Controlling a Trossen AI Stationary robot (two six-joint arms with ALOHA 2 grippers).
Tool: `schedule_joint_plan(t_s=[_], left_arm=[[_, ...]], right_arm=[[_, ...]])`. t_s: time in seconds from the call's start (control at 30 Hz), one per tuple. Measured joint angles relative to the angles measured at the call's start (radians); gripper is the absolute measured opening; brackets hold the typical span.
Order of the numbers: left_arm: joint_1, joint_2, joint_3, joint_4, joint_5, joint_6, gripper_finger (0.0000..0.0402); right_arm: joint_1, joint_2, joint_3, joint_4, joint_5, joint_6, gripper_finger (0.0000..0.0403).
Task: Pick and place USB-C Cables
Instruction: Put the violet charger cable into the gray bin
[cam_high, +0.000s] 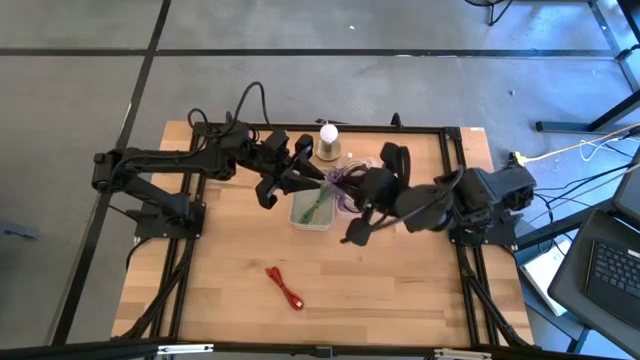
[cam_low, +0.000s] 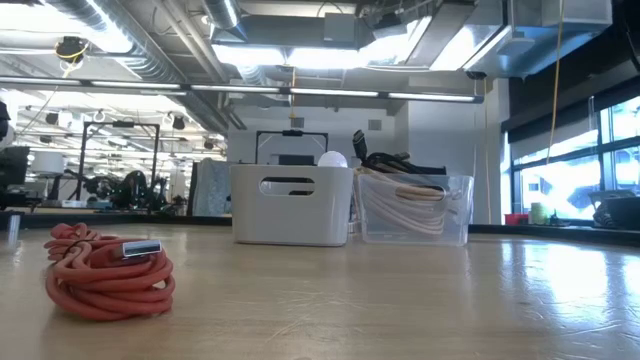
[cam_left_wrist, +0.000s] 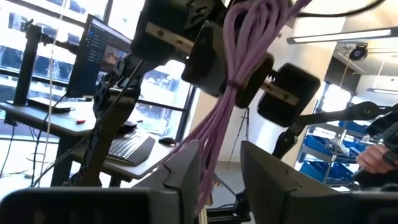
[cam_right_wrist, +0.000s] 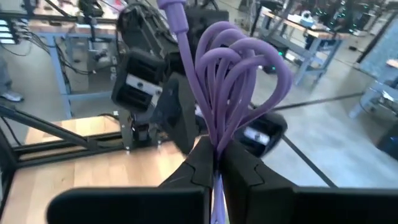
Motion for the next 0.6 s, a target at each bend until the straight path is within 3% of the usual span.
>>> schedule_joint_plan(t_s=[0.33, 0.6], left_arm=[[0.000, 0.000, 0.000, -0.012, -0.001, -0.016, 0.0175], [0.008, 0.000, 0.001, -0.015, -0.011, 0.003, 0.0198]], right_arm=[[-0.050, 0.002, -0.002, 0.041, -0.089, -0.066, 0.0012], [-0.076, 0.011, -0.002, 0.077, -0.167, -0.066, 0.0012]])
